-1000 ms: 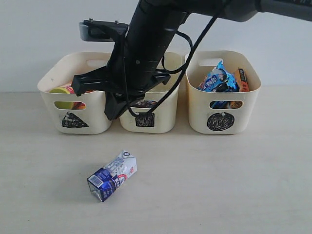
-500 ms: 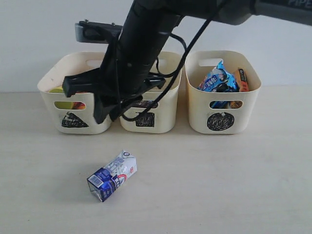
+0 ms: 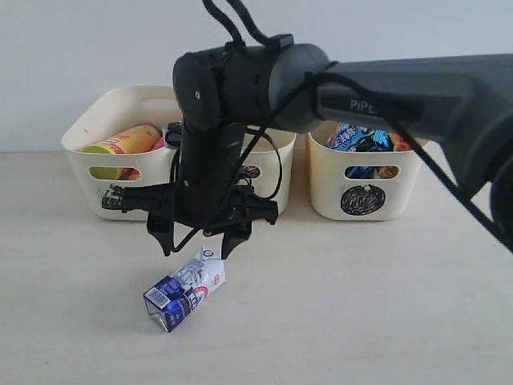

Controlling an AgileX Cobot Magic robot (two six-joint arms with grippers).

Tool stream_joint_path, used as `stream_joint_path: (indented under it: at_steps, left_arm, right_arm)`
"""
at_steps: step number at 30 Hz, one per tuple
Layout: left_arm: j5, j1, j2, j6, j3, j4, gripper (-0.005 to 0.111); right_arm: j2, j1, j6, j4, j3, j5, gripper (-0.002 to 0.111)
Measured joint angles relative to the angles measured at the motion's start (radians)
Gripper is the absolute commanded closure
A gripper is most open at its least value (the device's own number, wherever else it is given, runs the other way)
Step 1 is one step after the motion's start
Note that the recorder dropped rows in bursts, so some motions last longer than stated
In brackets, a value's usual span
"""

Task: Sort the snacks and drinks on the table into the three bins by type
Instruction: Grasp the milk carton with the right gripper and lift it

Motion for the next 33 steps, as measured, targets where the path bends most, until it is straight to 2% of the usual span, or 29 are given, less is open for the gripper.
stream_joint_path:
  at_steps: [4,16,19,21,22,23,25,26,27,33]
  left_arm:
    - [0.000,0.000,0.000,0.000,0.000,0.000,0.102]
    - [0.001,0.000,0.000,0.000,0.000,0.000,0.102]
    - [0.001,0.000,0.000,0.000,0.000,0.000,0.102]
    - [0.001,0.000,0.000,0.000,0.000,0.000,0.102]
    - [0.001,0.000,0.000,0.000,0.000,0.000,0.102]
    - [0.001,0.000,0.000,0.000,0.000,0.000,0.102]
    - [0.001,0.000,0.000,0.000,0.000,0.000,0.102]
    - [0.001,0.000,0.000,0.000,0.000,0.000,0.102]
    - [0.001,0.000,0.000,0.000,0.000,0.000,0.102]
    - [0.001,0.000,0.000,0.000,0.000,0.000,0.102]
  right_arm:
    - [0.027,0.000,0.060,0.028,0.000,-0.039,0.030]
    - [0.110,0.000,0.126,0.042,0.000,-0.047,0.030]
    - [0.130,0.000,0.128,0.047,0.000,-0.098,0.031]
    - [0.145,0.000,0.128,0.045,0.000,-0.117,0.044]
    - [0.147,0.000,0.128,0.045,0.000,-0.123,0.057]
    - [0.149,0.000,0.125,0.047,0.000,-0.127,0.061]
    - [0.149,0.000,0.094,0.031,0.000,-0.127,0.085]
    - [0.149,0.000,0.072,0.022,0.000,-0.117,0.092]
    - [0.149,0.000,0.056,0.022,0.000,-0.114,0.107]
    - [0.149,0.000,-0.195,0.023,-0.008,-0.008,0.108]
